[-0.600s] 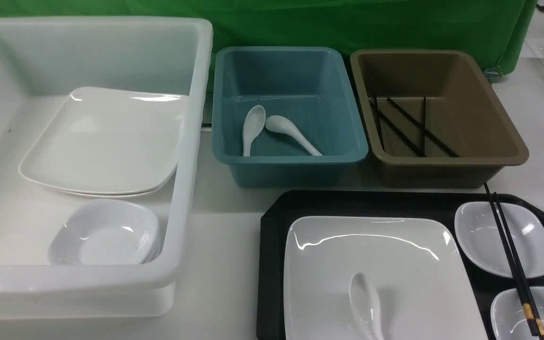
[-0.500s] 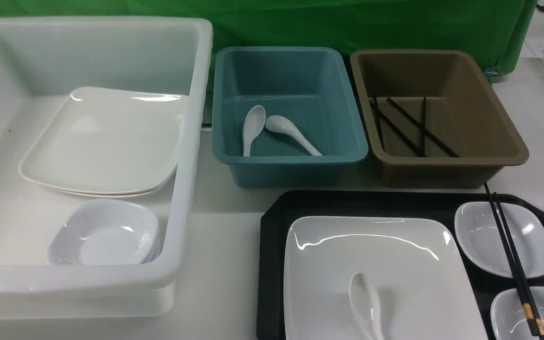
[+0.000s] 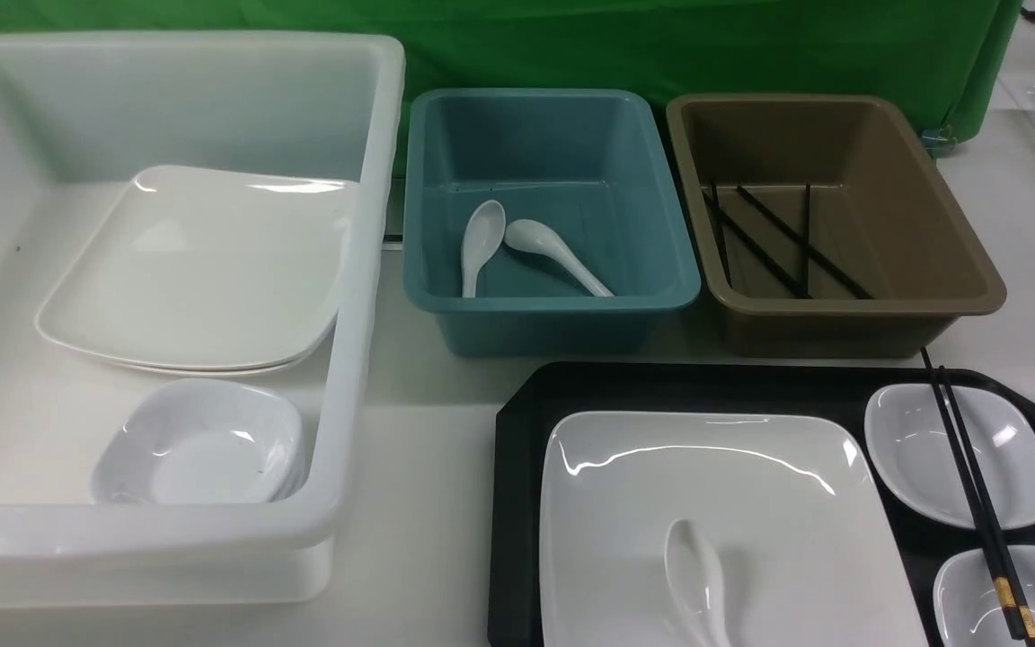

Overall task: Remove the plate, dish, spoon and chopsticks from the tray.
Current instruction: Use the right arm to grab a pair of chopsticks from the plate

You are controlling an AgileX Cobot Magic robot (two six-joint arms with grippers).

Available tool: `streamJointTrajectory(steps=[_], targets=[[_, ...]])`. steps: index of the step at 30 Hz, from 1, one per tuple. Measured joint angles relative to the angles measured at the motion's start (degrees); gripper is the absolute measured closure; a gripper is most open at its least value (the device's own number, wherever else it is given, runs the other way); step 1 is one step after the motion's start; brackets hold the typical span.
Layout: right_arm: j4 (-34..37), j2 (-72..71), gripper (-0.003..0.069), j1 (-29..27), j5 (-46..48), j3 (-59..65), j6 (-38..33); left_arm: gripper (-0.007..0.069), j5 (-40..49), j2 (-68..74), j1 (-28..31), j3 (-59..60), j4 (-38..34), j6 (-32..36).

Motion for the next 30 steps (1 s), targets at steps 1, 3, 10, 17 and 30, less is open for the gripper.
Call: streamJointTrajectory(steps=[1,3,10,17,30], targets=[[0.00,0.00,0.0417,0.00,0.00,0.00,0.00,0.0607,-11.51,0.00,0.00,0.00,-5.61,-3.65],[0.00,0.00,0.0417,0.00,0.00,0.00,0.00,0.0607,-15.00,0.00,0.00,0.00,-6.49,-5.18],[0.00,0.00,0.0417,0.00,0.00,0.00,0.00,0.0607,-23.95,0.00,0.00,0.00,-7.37,-10.43],[0.27,0.00,0.0417,0.00,-0.36,0.00,0.39,0.0607,-27.11,0.00,0.00,0.00,-4.06,-11.16],[16.02,0.00,0.0417,0.00,-26.50,0.00,30.85,0.0607,1.56,7.18,0.00,-22.05,2.95,-16.57]])
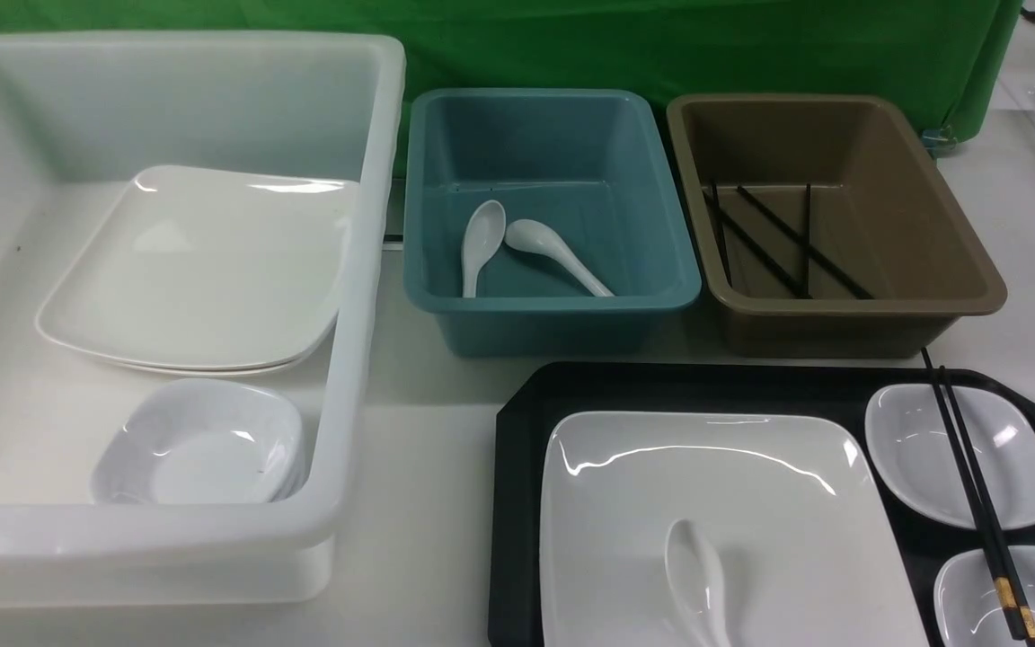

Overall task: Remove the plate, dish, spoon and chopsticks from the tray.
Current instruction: Use the right arm to grab a pair of chopsticks from the plate

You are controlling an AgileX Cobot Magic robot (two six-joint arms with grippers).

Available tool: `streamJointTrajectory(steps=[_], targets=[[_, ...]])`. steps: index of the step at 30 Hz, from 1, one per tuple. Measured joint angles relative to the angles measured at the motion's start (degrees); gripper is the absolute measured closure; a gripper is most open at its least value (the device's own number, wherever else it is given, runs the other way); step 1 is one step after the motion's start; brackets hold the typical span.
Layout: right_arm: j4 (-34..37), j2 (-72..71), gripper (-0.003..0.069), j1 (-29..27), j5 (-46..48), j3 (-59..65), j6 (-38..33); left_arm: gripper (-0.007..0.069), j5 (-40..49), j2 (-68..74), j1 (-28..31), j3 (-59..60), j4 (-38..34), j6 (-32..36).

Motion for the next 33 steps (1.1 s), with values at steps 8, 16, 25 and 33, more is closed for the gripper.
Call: streamJointTrajectory(steps=[8,16,25,33], targets=[[-9.73,1.36,0.0527,2.61,10.26,-9.71,1.44,0.0607,30.41,22.15,0.00,-20.82,0.29,7.83],[-15.93,24.26,0.0633,9.47,52.81,-35.08,-9.32,0.0607,39.90,40.65,0.00,-22.21,-6.79,22.32],[-20.43,59.64,0.0641,10.02,68.50,-54.01,-17.23,0.0624,45.77,53.08,-6.40,-22.91,-6.73,27.64],[-15.34,81.25,0.0617,3.84,68.63,-65.86,-21.36,0.0624,47.87,54.31,-29.08,-24.66,4.03,15.24]])
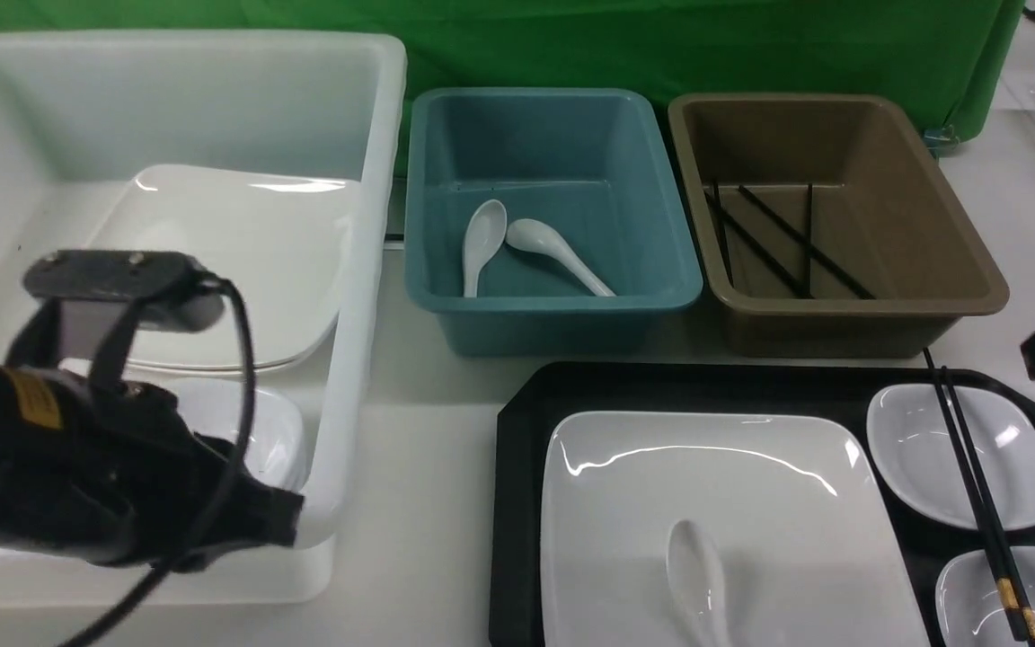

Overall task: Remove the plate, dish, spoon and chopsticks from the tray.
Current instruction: Use the right arm to grab a pair of chopsticks from the plate

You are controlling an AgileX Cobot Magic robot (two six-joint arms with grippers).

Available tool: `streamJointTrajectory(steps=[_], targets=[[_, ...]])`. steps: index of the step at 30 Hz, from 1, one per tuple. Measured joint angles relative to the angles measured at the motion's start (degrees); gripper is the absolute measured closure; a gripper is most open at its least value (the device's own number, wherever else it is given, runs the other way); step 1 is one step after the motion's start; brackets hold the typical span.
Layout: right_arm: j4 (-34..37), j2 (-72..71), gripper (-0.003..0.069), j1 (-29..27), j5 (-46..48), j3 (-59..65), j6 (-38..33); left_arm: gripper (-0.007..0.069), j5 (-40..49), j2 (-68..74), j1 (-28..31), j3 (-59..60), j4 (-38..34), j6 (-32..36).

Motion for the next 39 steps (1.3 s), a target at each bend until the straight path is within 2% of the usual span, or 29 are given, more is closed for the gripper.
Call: streamJointTrajectory(steps=[2,3,4,7,11,14,22,24,26,29,30,39], targets=[[0.63,4.61,0.0551,-0.24,-0.51,-1.67,-0.16,0.0624,0.73,0.81,-3.21,0.00,1.04,-3.02],[0.97,7.65,0.0469,-0.28,-1.27,-2.67,-0.16,0.0624,0.81,1.38,-4.32,0.00,0.98,-3.75],[0.97,8.50,0.0458,-0.28,-1.34,-2.88,-0.16,0.0624,0.86,1.56,-4.44,0.00,0.88,-3.86],[0.97,14.77,0.0276,-0.40,-3.06,-3.84,-0.16,0.0624,0.93,2.63,-4.97,0.00,-0.24,-4.57],[0.97,19.86,0.0183,-0.40,-6.68,-3.97,0.13,0.0624,1.05,3.02,-4.97,0.00,-0.28,-4.69],[0.54,22.98,0.0169,-0.40,-8.62,-3.97,0.69,0.0624,1.05,3.02,-4.97,0.00,-0.28,-4.30],[0.48,25.92,0.0179,-0.40,-10.36,-4.02,1.49,0.0624,1.05,3.02,-4.97,0.00,-0.28,-4.03],[0.48,26.53,0.0230,-0.40,-10.36,-4.02,2.17,0.0624,1.05,3.02,-4.97,0.00,-0.28,-4.03],[0.48,26.90,0.0317,-0.40,-10.36,-4.02,2.52,0.0624,1.05,3.02,-4.97,0.00,-0.28,-4.03],[0.43,26.93,0.0502,-0.40,-10.25,-4.02,2.76,0.0624,1.10,3.02,-4.97,0.00,-0.28,-3.62],[0.50,26.93,0.0544,-0.40,-10.12,-4.02,2.95,0.0624,1.17,3.02,-4.97,0.00,-0.28,-3.35],[0.97,25.01,0.0538,-0.40,-7.26,-4.02,2.81,0.0624,1.35,3.02,-4.97,0.00,-0.31,-2.97]])
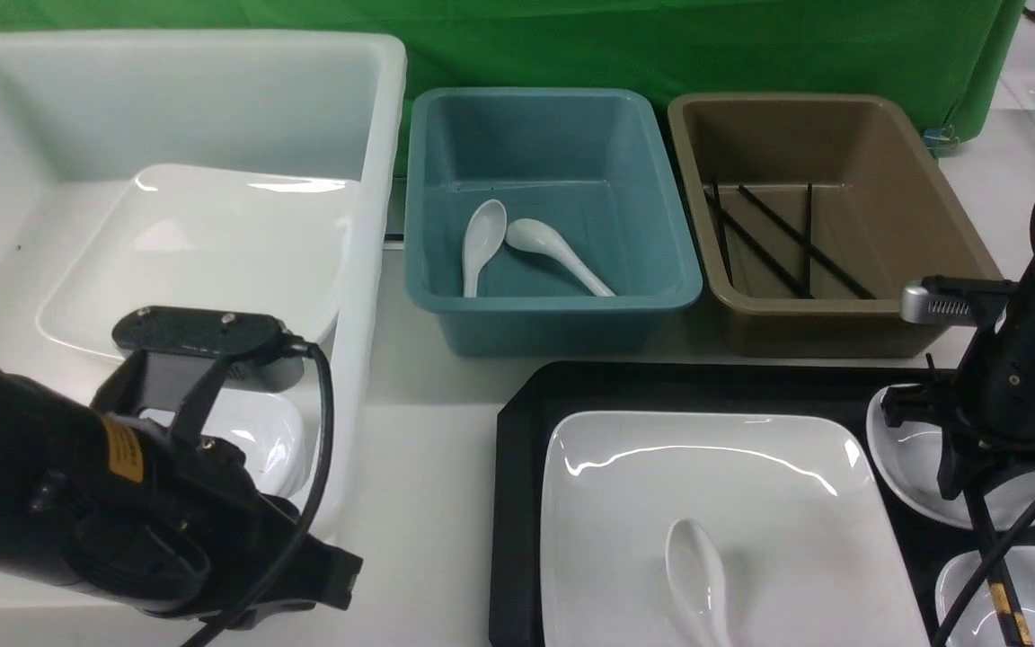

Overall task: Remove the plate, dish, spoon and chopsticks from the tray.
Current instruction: Use the right arm to grab a pair of chopsticks from the plate, then use the right arm to put the chopsticks into the small storage box on the right

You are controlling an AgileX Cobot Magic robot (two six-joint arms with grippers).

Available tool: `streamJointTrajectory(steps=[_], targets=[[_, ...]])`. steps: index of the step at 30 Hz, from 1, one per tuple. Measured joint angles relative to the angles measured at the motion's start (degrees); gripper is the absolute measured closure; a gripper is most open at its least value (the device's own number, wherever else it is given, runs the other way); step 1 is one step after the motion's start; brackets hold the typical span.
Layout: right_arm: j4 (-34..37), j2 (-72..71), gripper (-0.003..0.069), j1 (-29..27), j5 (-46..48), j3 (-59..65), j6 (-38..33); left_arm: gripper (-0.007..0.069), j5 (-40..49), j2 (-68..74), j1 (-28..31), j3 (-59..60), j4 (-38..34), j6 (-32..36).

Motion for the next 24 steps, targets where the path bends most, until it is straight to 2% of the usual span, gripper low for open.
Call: streamJointTrajectory(steps=[5,12,14,18,24], targets=[[2.23,-4.46,0.0538,0.00,2.87,0.00,-1.76,0.0624,0.00,0.00,0.00,0.00,0.00,0.00],[11.60,-12.42,0.0538,0.00,6.23,-1.02,-5.59,0.0622,0.00,0.00,0.00,0.00,0.00,0.00],[12.37,-12.88,0.0538,0.00,6.96,-2.54,-5.89,0.0620,-0.05,0.00,0.00,0.00,0.00,0.00],[12.96,-11.45,0.0538,0.00,7.41,-11.09,-6.56,0.0617,-0.81,0.00,0.00,0.00,0.00,0.00],[13.16,0.43,0.0538,0.00,4.41,-35.93,-5.88,0.0616,-2.20,0.00,0.00,0.00,-2.11,0.00]])
